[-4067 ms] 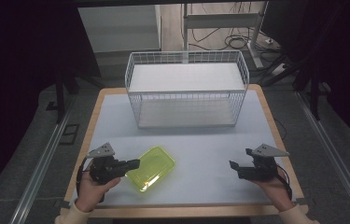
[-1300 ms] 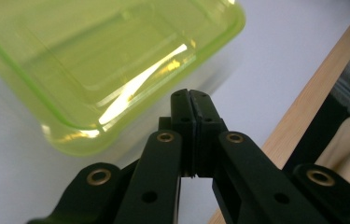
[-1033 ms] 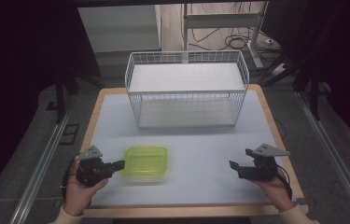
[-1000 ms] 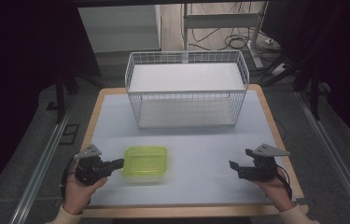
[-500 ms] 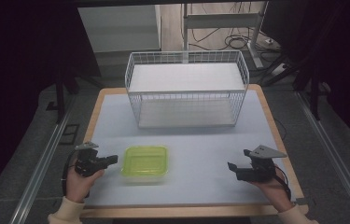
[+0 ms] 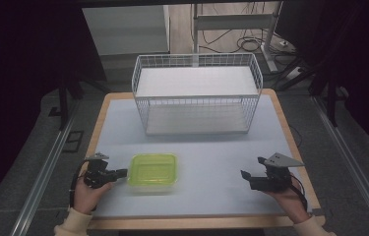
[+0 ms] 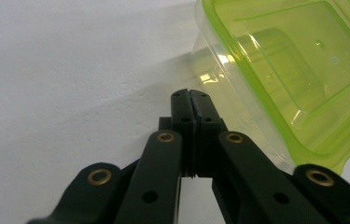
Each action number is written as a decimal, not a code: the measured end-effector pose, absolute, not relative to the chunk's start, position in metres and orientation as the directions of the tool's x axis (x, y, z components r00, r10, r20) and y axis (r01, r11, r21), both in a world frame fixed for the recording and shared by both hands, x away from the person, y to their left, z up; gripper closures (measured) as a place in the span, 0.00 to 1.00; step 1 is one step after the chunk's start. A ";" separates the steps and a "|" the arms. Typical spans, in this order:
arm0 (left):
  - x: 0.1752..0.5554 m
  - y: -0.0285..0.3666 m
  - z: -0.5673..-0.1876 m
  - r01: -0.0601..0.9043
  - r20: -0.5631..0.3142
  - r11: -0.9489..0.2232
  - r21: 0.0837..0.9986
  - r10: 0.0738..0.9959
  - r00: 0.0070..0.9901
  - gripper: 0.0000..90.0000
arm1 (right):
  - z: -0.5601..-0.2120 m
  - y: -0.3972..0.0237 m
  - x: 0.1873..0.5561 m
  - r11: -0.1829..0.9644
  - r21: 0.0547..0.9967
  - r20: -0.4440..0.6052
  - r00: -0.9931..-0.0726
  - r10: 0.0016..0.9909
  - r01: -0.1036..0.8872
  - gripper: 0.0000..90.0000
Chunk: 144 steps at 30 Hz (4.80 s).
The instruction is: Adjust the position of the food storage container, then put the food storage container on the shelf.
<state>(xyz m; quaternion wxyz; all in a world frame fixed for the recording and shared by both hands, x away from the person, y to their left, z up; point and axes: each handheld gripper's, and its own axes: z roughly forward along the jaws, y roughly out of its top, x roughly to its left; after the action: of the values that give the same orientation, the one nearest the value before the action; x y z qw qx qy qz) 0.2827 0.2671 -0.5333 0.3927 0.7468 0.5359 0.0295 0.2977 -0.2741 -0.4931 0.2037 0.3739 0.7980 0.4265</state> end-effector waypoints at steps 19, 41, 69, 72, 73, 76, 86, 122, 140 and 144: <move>0.287 0.254 -0.537 0.780 -0.385 -0.148 0.607 0.804 0.453 1.00 | -0.495 -0.274 0.299 0.366 0.828 -0.016 -0.634 0.773 0.425 0.20; 0.297 0.219 -0.534 0.769 -0.352 -0.215 0.603 0.793 0.498 1.00 | -0.495 -0.274 0.299 0.369 0.825 -0.019 -0.632 0.775 0.427 0.20; 0.321 0.136 -0.527 0.720 -0.317 -0.343 0.603 0.725 0.611 1.00 | -0.495 -0.273 0.299 0.368 0.830 -0.015 -0.643 0.766 0.419 0.20; 0.320 0.127 -0.527 0.713 -0.315 -0.352 0.606 0.718 0.621 0.99 | -0.495 -0.274 0.299 0.367 0.830 -0.014 -0.643 0.766 0.420 0.20; 0.321 0.125 -0.527 0.712 -0.315 -0.353 0.607 0.716 0.623 1.00 | -0.495 -0.274 0.299 0.367 0.830 -0.014 -0.643 0.766 0.419 0.20; 0.321 0.120 -0.527 0.710 -0.315 -0.357 0.606 0.713 0.627 0.99 | -0.496 -0.273 0.299 0.369 0.830 -0.016 -0.643 0.765 0.418 0.20; 0.322 0.124 -0.528 0.708 -0.312 -0.349 0.614 0.716 0.625 0.98 | -0.495 -0.273 0.298 0.353 0.836 0.005 -0.649 0.760 0.420 0.20; 0.297 0.182 -0.509 0.772 -0.585 -0.003 0.635 0.652 0.483 0.35 | -0.488 -0.250 0.304 0.209 0.798 0.295 -0.668 0.684 0.566 0.24; 0.323 0.159 -0.508 0.799 -0.607 -0.009 0.601 0.646 0.463 0.38 | -0.474 -0.217 0.337 0.213 0.744 0.359 -0.649 0.671 0.633 0.35; 0.329 0.149 -0.508 0.801 -0.609 -0.016 0.598 0.640 0.468 0.40 | -0.479 -0.213 0.346 0.193 0.736 0.379 -0.631 0.677 0.649 0.35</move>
<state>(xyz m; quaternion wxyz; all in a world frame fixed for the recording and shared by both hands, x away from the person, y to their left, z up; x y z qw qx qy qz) 0.3288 0.1490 -0.5083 0.4825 0.7079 0.5090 -0.0833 0.3456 -0.2133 -0.4791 0.0148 0.4291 0.7721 0.4685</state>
